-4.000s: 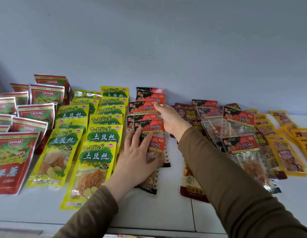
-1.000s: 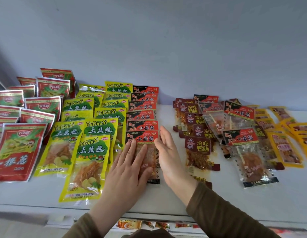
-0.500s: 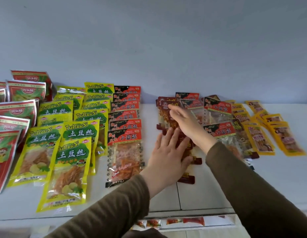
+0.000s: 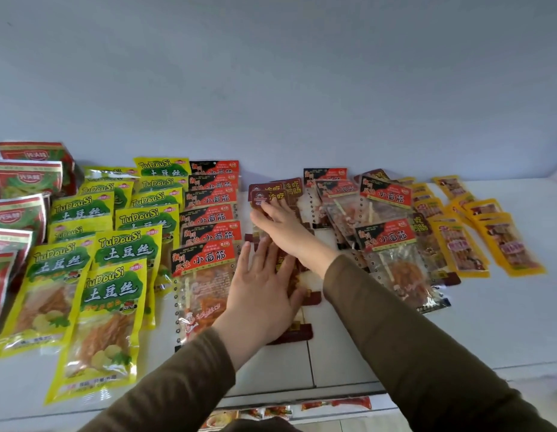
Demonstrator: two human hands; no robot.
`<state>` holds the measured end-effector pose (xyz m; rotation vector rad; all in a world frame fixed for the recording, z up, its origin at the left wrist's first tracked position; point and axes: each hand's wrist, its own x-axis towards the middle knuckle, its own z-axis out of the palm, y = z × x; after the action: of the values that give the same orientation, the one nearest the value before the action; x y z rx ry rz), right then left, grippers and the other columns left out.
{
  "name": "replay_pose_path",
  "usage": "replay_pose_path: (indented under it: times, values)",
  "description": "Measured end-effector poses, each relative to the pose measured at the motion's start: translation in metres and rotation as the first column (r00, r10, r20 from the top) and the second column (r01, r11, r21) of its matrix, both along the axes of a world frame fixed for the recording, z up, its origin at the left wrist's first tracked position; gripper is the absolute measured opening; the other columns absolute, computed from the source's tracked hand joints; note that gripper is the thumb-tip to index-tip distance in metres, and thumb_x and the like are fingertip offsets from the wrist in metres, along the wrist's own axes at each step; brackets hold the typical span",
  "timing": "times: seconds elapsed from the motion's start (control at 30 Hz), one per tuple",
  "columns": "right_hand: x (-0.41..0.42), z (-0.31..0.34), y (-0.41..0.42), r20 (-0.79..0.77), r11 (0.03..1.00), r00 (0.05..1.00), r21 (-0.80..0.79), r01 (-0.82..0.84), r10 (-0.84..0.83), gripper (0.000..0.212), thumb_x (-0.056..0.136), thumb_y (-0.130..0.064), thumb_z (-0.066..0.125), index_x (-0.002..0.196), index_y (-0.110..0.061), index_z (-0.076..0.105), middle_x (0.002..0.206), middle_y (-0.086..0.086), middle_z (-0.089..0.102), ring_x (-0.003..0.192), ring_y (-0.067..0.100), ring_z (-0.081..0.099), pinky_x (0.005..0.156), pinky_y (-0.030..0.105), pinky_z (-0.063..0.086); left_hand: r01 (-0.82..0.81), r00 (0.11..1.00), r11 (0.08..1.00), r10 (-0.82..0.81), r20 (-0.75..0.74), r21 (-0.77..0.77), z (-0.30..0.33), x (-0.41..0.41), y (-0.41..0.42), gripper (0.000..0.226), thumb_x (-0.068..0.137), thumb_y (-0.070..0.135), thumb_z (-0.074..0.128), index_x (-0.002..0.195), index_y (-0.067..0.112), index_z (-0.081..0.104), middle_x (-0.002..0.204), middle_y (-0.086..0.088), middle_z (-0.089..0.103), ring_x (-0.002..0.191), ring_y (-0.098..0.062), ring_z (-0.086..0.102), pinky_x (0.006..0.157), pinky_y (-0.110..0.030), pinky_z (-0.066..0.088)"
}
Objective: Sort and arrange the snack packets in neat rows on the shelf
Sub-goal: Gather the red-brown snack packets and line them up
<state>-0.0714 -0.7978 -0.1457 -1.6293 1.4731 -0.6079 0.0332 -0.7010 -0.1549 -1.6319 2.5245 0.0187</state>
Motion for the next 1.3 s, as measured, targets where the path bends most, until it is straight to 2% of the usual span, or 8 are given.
replay_pose_path:
  times: [0.13,0.33,0.5,0.6,0.67,0.83,1.07,1.3]
  values:
    - [-0.017,0.007,-0.006,0.186,0.972,0.967,-0.121,0.2,-0.175,0.054,0.105,-0.047,0.043,0.155,-0.028,0.037,0.165,-0.006,0.026,0.152,0.014,0.021,0.123,0.042,0.02,-0.017,0.994,0.998,0.011,-0.106,-0.063,0.001,0.001,-0.003,0.072,0.103,0.065,0.021,0.163,0.028,0.006,0.172,-0.01,0.007,0.158,-0.031,-0.005,0.127,-0.053,-0.004]
    - [-0.04,-0.004,-0.025,0.341,0.928,0.867,0.058,0.367,-0.364,0.047,0.108,-0.023,0.042,0.155,-0.022,0.038,0.158,0.001,0.037,0.13,0.014,0.045,0.097,0.029,0.047,-0.046,0.982,0.997,0.057,-0.181,0.064,-0.006,-0.01,-0.018,0.071,0.102,0.069,0.012,0.162,0.037,-0.009,0.17,-0.012,-0.015,0.156,-0.035,-0.017,0.128,-0.051,-0.003]
    - [-0.036,-0.002,-0.033,0.324,0.894,0.837,0.073,0.443,-0.441,0.047,0.108,-0.016,0.039,0.155,-0.018,0.035,0.151,-0.001,0.046,0.124,0.015,0.053,0.096,0.039,0.055,-0.026,0.979,0.996,0.044,-0.199,0.09,-0.01,-0.01,-0.023,0.07,0.104,0.066,0.016,0.162,0.036,-0.009,0.171,-0.013,-0.014,0.156,-0.038,-0.015,0.126,-0.05,0.0]
    - [-0.034,0.007,-0.036,0.391,0.87,0.784,0.114,0.479,-0.483,0.042,0.108,-0.01,0.04,0.149,-0.011,0.04,0.122,-0.009,0.05,0.098,0.006,0.053,0.069,0.022,0.053,-0.018,0.971,0.997,0.035,-0.236,0.073,-0.013,-0.008,-0.023,0.069,0.104,0.064,0.019,0.162,0.036,-0.007,0.171,-0.012,-0.012,0.157,-0.038,-0.013,0.125,-0.051,0.001]
    - [-0.033,0.009,-0.042,0.425,0.852,0.744,0.163,0.497,-0.515,0.036,0.105,-0.012,0.048,0.14,-0.01,0.047,0.119,-0.002,0.063,0.096,0.014,0.065,0.073,0.035,0.059,-0.028,0.964,0.998,0.043,-0.264,0.062,-0.015,-0.008,-0.022,0.07,0.104,0.062,0.023,0.162,0.036,-0.006,0.172,-0.011,-0.009,0.157,-0.037,-0.011,0.126,-0.051,0.001]
    - [-0.03,0.007,-0.052,0.411,0.859,0.755,0.225,0.46,-0.511,0.014,0.096,-0.015,0.064,0.106,-0.019,0.055,0.111,0.01,0.069,0.093,0.024,0.07,0.075,0.038,0.061,-0.084,0.935,0.994,0.102,-0.34,0.066,-0.015,-0.013,-0.021,0.072,0.103,0.054,0.034,0.162,0.038,-0.003,0.17,-0.008,0.005,0.156,-0.037,0.0,0.125,-0.054,0.01]
    - [-0.032,0.0,-0.065,0.469,0.929,0.802,0.201,0.311,-0.37,0.017,0.093,-0.022,0.071,0.097,-0.025,0.055,0.108,0.006,0.069,0.096,0.025,0.07,0.078,0.042,0.061,-0.283,0.875,0.959,0.249,-0.414,-0.02,-0.018,-0.04,-0.018,0.07,0.093,0.078,0.033,0.146,0.032,0.036,0.167,-0.008,0.015,0.153,-0.038,0.012,0.124,-0.059,0.013]
    - [-0.042,-0.002,-0.073,0.489,0.95,0.824,0.258,0.175,-0.284,0.017,0.089,-0.016,0.075,0.099,-0.011,0.062,0.094,0.009,0.073,0.079,0.026,0.072,0.059,0.032,0.056,-0.436,0.801,0.899,0.407,-0.439,0.038,-0.013,-0.062,-0.032,0.095,0.078,0.085,0.052,0.156,0.041,0.02,0.154,-0.007,0.025,0.142,-0.038,0.019,0.118,-0.061,0.026]
